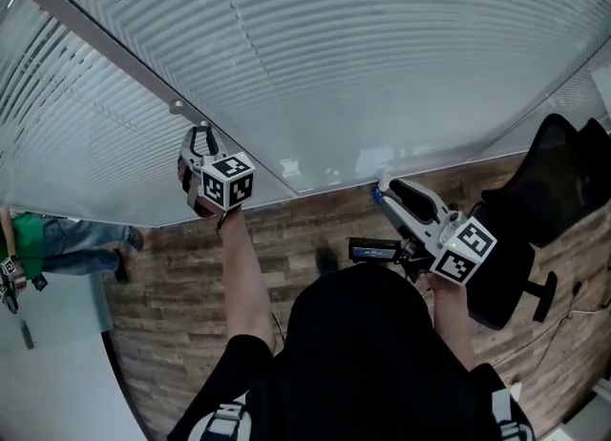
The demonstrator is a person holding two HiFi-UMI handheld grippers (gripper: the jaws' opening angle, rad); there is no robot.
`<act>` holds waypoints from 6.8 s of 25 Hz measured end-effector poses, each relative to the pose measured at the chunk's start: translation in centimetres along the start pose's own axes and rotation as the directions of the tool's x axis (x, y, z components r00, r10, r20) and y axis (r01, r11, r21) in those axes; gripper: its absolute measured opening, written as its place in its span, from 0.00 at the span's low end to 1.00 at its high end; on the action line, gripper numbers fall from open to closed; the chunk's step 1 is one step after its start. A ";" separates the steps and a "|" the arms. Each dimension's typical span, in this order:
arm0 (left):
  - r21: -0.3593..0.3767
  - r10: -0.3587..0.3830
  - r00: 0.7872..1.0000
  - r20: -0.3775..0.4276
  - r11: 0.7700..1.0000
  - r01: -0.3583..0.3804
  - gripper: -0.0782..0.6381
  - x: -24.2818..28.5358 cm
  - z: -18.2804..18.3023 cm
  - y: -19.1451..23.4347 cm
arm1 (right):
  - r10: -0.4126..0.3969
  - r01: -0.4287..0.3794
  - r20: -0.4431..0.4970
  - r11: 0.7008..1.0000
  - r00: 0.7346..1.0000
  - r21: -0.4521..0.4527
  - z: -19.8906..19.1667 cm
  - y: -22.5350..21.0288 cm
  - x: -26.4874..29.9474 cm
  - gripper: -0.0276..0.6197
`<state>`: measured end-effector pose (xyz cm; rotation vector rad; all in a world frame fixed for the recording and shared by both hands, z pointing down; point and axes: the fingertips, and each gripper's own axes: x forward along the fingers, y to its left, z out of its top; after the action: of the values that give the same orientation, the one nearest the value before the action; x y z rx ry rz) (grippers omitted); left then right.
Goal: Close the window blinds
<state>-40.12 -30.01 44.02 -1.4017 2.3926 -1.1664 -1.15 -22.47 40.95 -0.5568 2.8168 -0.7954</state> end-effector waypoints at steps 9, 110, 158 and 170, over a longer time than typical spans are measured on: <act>-0.462 -0.122 0.988 0.098 0.873 0.153 0.32 -0.7 0.3 0.2 | -0.007 0.007 0.002 1.000 1.000 0.001 0.2 0.1 -0.1 0.28; -0.096 -0.087 0.984 0.158 0.990 0.103 0.31 -0.7 -1.3 -2.3 | 0.003 -0.002 -0.025 1.000 1.000 0.020 -3.4 -2.3 -0.7 0.27; -0.820 -0.152 0.940 0.306 0.459 0.342 0.30 -0.5 -1.6 -1.5 | -0.006 0.007 -0.020 1.000 1.000 0.031 -3.5 -2.7 -1.1 0.27; -0.151 -0.030 0.996 0.084 0.988 0.042 0.30 -0.3 -1.6 -2.7 | 0.004 -0.004 -0.022 1.000 1.000 0.030 -3.6 -2.7 -1.0 0.27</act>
<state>-38.80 -29.62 46.84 -1.5119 2.4543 -0.9311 -0.32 -22.50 45.44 -0.5410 2.8200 -0.8461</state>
